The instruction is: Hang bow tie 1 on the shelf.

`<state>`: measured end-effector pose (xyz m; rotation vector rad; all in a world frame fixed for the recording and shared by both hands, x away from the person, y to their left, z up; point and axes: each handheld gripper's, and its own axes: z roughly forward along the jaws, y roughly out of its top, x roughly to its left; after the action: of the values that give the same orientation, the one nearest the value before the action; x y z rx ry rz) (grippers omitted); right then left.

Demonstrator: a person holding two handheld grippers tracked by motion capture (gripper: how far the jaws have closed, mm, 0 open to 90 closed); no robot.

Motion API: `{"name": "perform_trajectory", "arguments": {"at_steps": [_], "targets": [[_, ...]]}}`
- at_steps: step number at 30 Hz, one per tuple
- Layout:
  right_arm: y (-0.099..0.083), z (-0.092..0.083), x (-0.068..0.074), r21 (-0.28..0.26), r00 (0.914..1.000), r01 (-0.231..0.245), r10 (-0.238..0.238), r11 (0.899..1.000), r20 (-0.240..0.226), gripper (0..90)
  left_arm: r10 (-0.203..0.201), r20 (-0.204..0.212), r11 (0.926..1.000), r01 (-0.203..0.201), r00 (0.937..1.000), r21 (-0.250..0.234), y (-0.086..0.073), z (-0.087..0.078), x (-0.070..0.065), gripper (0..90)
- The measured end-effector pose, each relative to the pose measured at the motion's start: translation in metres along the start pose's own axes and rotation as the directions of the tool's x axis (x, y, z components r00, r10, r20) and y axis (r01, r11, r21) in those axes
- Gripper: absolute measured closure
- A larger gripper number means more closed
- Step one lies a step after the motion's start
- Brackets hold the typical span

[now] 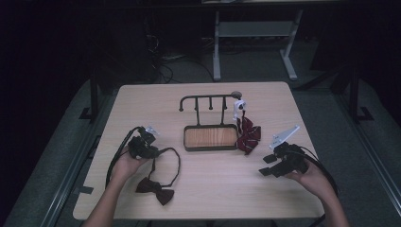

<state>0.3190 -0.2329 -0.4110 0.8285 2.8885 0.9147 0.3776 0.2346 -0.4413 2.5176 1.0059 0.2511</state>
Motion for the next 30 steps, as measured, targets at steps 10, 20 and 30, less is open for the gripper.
{"name": "perform_trajectory", "arguments": {"at_steps": [10,20,30], "targets": [[-0.001,-0.007,0.0,-0.033,0.9999,-0.005,0.005,0.999,0.013,44.8,0.034,0.015,0.9991,-0.034,0.9993,0.023,0.0,0.001,0.0,89.8],[-0.005,-0.005,-0.004,-0.032,0.9997,-0.024,0.024,0.999,0.003,44.4,0.031,0.066,0.9991,-0.029,0.9973,-0.032,-0.002,-0.017,-0.002,90.0],[-0.01,-0.006,-0.009,-0.037,0.9988,-0.049,0.049,0.998,0.003,44.5,0.073,0.084,0.9952,-0.067,0.9938,-0.072,0.01,-0.037,-0.009,90.0]]}}
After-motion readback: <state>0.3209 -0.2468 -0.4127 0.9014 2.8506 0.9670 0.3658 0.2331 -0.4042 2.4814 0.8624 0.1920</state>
